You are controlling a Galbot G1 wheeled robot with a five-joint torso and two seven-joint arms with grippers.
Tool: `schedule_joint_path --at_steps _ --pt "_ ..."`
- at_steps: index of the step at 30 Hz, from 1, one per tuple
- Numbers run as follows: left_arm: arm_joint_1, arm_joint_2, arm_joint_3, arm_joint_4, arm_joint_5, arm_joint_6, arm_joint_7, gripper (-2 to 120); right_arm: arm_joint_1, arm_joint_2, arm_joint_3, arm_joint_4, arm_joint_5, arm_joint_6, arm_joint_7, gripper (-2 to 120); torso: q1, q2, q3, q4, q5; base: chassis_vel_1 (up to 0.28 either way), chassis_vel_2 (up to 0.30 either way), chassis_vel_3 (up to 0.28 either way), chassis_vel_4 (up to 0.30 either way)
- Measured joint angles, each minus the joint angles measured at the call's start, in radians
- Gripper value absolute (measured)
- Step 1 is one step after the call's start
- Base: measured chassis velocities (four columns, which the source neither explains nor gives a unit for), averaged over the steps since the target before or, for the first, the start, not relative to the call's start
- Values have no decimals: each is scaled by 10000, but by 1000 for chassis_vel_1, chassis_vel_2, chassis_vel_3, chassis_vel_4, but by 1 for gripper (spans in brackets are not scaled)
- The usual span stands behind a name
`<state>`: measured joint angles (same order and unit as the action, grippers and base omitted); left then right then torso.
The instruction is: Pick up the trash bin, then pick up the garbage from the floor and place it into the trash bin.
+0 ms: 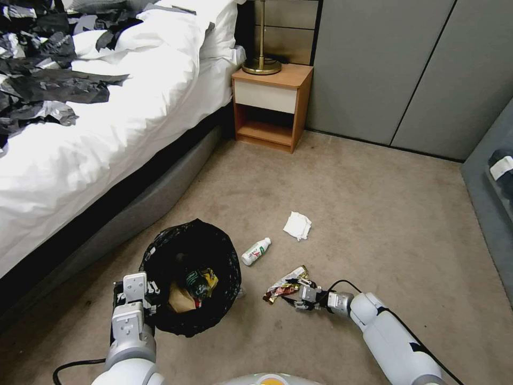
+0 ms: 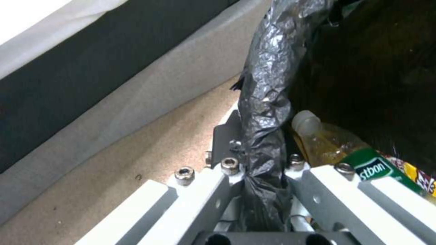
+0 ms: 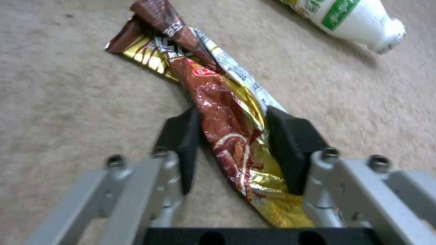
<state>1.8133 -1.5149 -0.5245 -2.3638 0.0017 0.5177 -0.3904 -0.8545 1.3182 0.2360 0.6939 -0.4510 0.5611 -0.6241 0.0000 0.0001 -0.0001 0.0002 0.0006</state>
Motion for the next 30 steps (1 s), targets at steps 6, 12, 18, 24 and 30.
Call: schedule_joint_path --at_steps 6,12,18,24,30 --pt "32 -12 0 -39 8 -1 -4 0 39 -18 -12 14 132 -47 11 10 1 0 1 -1 -6 0 0 0 0" --pt "47 -14 1 -75 9 -1 -5 0 -23 -77 -17 123 231 -64 11 0 1 -1 1 -2 -7 0 0 0 0" --pt "48 -2 7 -100 7 0 -7 0 -241 -186 -32 536 567 -66 22 0 1 -1 2 -4 -8 0 0 0 0" --pt "7 14 24 -102 0 0 -9 0 -1028 -396 -145 2791 2993 -300 628 0 1 -2 3 -7 -4 0 0 0 0" --pt "-34 41 56 -87 -5 2 -9 0 -1954 -678 -155 6838 5621 -654 1370 0 1 -2 1 -1 -5 0 0 0 0"
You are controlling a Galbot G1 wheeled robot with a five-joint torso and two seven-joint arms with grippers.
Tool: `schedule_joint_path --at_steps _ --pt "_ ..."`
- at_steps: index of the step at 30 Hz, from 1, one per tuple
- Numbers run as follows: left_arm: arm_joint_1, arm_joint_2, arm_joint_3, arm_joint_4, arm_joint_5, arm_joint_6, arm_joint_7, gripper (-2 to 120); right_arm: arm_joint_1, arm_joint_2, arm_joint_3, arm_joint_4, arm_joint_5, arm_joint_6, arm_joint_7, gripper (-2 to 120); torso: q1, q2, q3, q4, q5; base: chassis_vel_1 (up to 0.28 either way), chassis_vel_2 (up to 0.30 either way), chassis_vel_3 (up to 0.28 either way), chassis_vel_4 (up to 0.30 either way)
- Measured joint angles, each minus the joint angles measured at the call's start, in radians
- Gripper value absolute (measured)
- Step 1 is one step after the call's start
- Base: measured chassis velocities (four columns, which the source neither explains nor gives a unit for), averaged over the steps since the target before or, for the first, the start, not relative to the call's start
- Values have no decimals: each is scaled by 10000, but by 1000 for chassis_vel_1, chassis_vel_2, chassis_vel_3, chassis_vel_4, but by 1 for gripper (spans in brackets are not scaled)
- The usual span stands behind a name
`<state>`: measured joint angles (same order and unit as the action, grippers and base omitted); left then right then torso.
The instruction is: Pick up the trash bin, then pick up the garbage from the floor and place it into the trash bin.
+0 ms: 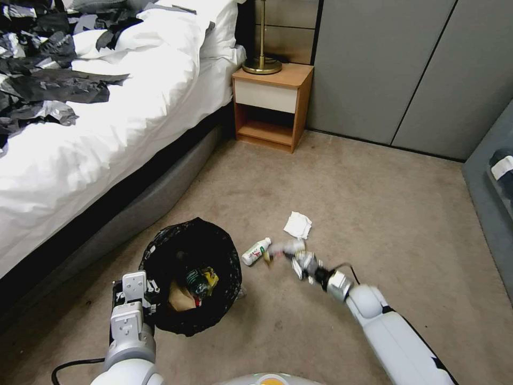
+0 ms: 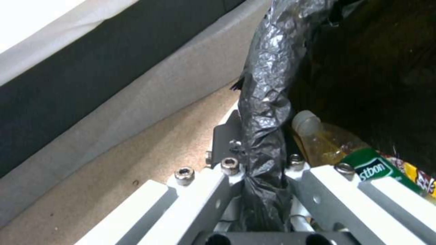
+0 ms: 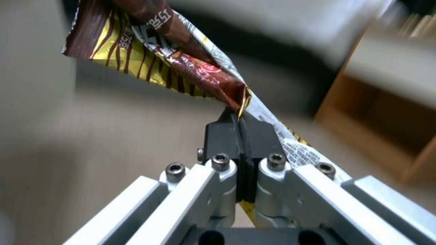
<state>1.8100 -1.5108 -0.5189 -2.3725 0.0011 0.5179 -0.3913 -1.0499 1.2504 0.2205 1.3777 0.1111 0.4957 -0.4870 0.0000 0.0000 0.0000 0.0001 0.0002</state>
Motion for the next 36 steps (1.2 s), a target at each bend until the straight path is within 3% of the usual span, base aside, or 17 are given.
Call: schedule_joint_path --at_steps 6,11,14,19,22,34,36 --pt "-7 12 53 59 6 2 2 0 -640 -393 -385 3350 1837 -439 529 0 0 -1 -1 -1 -7 0 0 0 0" --pt "-24 -6 110 106 46 3 4 0 -1071 -714 -1243 4797 2667 -838 879 0 0 0 -1 -2 -5 0 0 0 0" --pt "-24 -15 150 107 72 3 12 0 -1285 -928 -2472 5312 2742 -1106 1357 0 0 0 -1 -2 -4 0 0 0 0" --pt "-1 -11 151 101 82 3 15 0 -1051 -872 -3884 4935 2244 -1382 1777 0 0 0 -1 -1 -3 0 0 0 0" --pt "6 -40 146 85 105 1 16 0 -589 -467 -4953 4083 1806 -1671 2012 0 0 0 0 1 -2 0 0 0 0" --pt "-42 -130 237 81 168 -8 21 0 -53 75 -5555 2487 1263 -2058 2394 0 0 0 -1 -2 -3 0 0 0 0" --pt "-38 -139 259 81 189 -17 22 0 23 137 -5528 2341 1203 -2098 2439 13 0 0 0 -1 -3 0 0 0 0"
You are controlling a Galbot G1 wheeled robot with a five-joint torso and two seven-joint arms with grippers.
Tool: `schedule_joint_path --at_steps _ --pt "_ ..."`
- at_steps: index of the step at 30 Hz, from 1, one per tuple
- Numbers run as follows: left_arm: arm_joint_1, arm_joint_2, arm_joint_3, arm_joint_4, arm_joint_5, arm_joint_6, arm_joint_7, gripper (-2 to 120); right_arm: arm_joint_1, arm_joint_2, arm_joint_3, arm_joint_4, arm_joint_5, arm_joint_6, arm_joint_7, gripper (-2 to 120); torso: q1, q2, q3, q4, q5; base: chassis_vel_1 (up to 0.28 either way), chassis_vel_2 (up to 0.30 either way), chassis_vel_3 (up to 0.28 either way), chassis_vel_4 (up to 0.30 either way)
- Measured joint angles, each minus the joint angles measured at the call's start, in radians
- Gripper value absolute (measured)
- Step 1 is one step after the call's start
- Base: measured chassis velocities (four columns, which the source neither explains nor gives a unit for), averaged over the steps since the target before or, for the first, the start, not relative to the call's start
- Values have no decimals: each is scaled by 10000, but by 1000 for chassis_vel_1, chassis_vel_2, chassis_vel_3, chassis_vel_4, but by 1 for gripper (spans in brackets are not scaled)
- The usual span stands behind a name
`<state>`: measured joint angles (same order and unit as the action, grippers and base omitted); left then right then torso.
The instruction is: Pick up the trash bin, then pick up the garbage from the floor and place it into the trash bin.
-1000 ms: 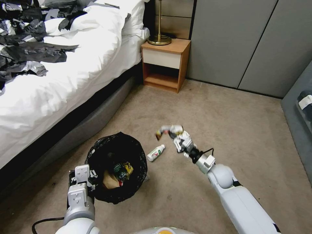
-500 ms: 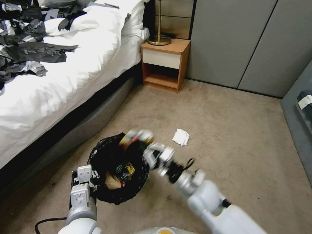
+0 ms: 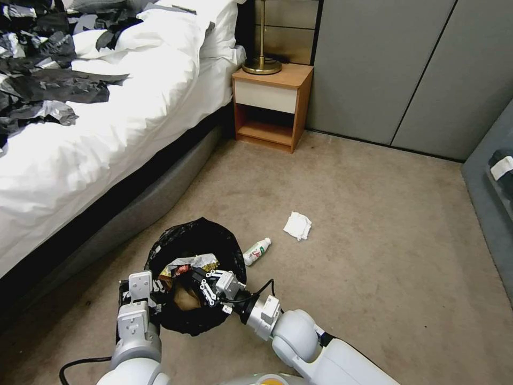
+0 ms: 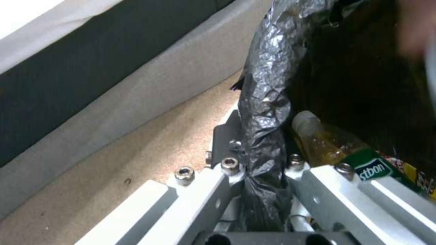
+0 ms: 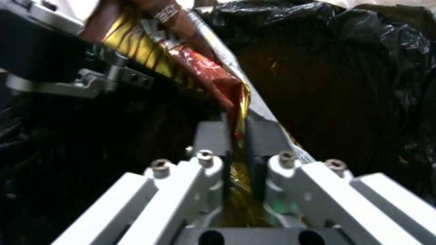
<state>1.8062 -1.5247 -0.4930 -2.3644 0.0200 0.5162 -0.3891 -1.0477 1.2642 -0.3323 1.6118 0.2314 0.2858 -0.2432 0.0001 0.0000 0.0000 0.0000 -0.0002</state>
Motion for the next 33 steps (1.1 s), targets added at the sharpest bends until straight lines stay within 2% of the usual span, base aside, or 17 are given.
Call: schedule_joint_path --at_steps 1,3,4,11,12,13,15,17,18,22,27,29,31,33 --pt "0 0 0 0 0 0 0 0 0 0 0 0 0 0 0 13 0 0 0 0 0 0 0 0 0" --pt "-11 -13 7 4 6 -2 1 0 18 -15 27 -7 -26 -27 16 23 0 0 0 0 1 0 0 0 0" --pt "-11 -13 7 4 6 -2 1 0 18 -15 27 -7 -26 -27 16 23 0 0 0 0 1 0 0 0 0" --pt "-40 13 -27 6 -22 -2 6 0 -178 -223 262 251 -137 2 -41 52 -1 0 0 0 2 0 0 0 0" --pt "-40 13 -27 6 -22 -2 6 0 -178 -223 262 251 -137 2 -41 52 -1 0 0 0 2 0 0 0 0" --pt "-41 31 -42 5 -39 -1 7 0 -246 -324 359 347 -141 30 -74 59 -1 0 0 0 2 0 0 0 0" --pt "-49 41 -51 5 -46 0 7 0 -302 -395 438 435 -144 53 -109 63 0 0 0 0 2 0 0 0 0" --pt "-64 50 -54 5 -55 6 11 0 -398 -522 599 662 -162 113 -153 73 0 0 0 0 2 0 0 0 0" --pt "-64 50 -54 5 -55 6 11 0 -398 -522 599 662 -162 113 -153 73 0 0 0 0 2 0 0 0 0" --pt "-112 70 -80 31 -64 29 13 0 -668 -938 1136 1618 -354 326 -235 92 0 0 0 0 2 0 0 0 0" --pt "-118 95 -139 65 -70 34 16 0 -1084 -1319 1987 2831 -400 435 -192 100 0 0 0 1 1 0 0 0 0" --pt "-125 105 -174 94 -77 35 17 0 -1583 -1366 2695 3915 -449 481 211 100 0 0 0 0 2 0 0 0 0" --pt "-125 109 -186 109 -79 35 18 0 -1863 -1278 3072 4351 -481 472 459 100 -1 0 0 0 1 0 0 0 0" --pt "-126 116 -198 121 -81 35 18 0 -2722 -892 3954 5024 -780 453 1111 100 0 0 0 0 2 0 0 0 0"
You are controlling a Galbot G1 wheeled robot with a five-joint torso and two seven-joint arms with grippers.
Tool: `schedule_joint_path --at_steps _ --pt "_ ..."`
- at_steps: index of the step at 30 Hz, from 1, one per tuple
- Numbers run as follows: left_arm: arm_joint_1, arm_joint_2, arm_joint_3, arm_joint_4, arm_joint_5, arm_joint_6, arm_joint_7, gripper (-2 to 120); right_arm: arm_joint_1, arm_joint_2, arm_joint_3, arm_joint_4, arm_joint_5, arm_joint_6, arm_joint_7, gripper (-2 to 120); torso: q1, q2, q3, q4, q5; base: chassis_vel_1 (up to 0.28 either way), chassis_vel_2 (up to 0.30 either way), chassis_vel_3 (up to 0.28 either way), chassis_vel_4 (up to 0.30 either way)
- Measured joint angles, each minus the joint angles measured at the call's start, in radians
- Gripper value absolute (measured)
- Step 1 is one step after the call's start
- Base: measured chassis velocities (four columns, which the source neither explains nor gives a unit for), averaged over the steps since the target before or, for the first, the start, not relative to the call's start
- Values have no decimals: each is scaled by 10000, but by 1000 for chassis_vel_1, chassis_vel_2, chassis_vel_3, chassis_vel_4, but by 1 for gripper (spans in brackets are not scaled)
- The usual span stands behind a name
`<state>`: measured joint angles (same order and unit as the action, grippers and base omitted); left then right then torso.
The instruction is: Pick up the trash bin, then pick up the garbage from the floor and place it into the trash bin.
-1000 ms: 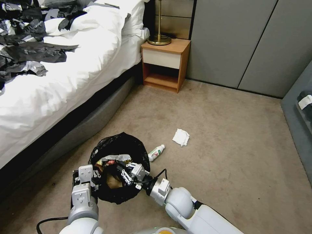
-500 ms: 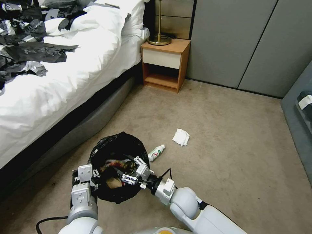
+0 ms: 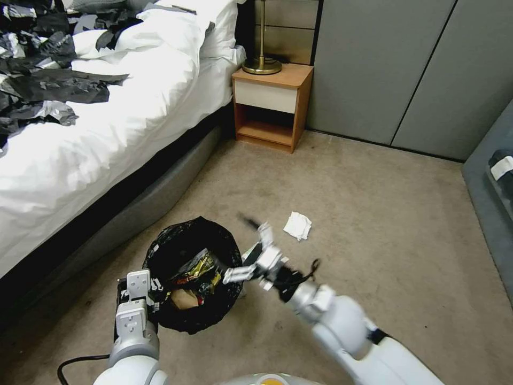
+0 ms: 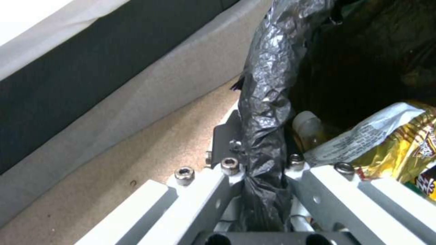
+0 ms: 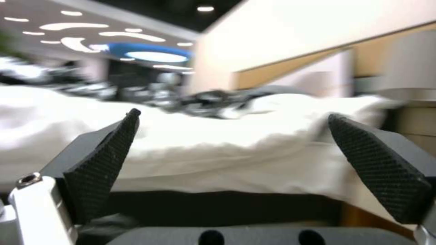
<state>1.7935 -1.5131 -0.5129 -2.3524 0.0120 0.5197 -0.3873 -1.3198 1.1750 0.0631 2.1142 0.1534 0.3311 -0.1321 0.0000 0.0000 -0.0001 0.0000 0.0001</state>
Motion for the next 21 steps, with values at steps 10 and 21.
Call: schedule_joint_path --at_steps 10,21 --pt "44 81 -64 -82 -149 0 6 0 -2192 996 1798 -533 -586 887 1189 100 0 0 0 0 0 0 0 0 0" --pt "164 142 -81 -268 -221 2 13 0 -2321 1202 1849 -1145 -667 945 1280 100 0 0 0 0 -1 0 0 0 0"
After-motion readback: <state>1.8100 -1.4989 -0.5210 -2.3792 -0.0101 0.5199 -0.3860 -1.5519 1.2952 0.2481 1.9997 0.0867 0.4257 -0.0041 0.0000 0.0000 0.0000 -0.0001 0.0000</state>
